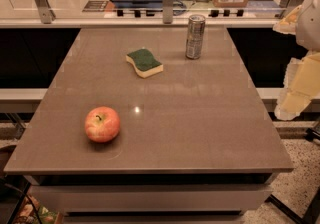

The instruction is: Move redbull can near apple

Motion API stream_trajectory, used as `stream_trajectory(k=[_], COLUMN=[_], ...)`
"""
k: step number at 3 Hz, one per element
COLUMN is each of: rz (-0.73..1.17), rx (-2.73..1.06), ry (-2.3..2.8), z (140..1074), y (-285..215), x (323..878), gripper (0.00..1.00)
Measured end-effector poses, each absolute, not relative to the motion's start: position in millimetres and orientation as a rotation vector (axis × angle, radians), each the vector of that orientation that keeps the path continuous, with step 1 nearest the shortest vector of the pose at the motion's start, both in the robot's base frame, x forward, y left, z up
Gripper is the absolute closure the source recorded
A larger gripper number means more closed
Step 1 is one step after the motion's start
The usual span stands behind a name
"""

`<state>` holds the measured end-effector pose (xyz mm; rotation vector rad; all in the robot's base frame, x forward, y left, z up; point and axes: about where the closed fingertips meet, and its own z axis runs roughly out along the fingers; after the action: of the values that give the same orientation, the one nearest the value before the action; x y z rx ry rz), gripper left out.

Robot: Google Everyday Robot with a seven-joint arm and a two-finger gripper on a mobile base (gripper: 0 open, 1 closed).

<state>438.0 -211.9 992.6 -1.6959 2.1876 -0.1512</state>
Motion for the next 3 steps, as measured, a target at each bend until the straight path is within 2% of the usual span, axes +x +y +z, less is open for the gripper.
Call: stream_trajectory(k=[1,3], rz=[-0.151,-0.096], rx=[-1.696,-1.539], ry=[2.187,2.197], z=[992.7,982.0], y=[-211.9,-212.1], x=[438.0,481.5], gripper=[0.00,0.00])
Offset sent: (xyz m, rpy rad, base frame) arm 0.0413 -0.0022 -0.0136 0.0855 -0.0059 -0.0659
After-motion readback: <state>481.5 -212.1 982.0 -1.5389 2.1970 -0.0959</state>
